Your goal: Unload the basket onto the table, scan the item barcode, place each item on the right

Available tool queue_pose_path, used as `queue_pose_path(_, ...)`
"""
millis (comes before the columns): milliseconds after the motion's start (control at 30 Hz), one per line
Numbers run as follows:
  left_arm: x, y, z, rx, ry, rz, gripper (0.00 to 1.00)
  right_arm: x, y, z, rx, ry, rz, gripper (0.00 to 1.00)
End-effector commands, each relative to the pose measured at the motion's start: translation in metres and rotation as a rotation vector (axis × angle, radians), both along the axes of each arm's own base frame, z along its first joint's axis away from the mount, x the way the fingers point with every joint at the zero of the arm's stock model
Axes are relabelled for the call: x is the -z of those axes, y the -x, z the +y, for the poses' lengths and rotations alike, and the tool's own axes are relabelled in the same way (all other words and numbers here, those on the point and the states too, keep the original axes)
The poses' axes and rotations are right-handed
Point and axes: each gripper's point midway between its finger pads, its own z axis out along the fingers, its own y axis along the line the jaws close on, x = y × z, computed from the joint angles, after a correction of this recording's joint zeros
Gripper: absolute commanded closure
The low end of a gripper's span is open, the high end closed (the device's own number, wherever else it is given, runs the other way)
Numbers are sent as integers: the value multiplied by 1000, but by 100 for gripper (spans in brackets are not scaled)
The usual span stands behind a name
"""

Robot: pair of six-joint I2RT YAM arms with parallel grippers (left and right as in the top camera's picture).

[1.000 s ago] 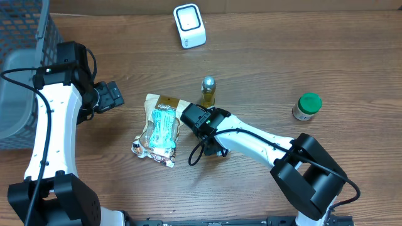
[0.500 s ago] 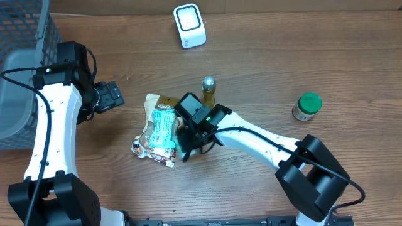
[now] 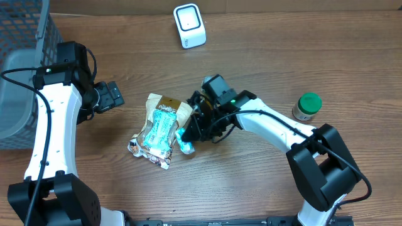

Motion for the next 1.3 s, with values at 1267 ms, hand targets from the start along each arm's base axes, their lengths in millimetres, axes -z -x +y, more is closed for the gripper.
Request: queue_pose_path(1267,-1,-1,0,0,-3,-3,0,29,-16,17,190,-52,-172,96)
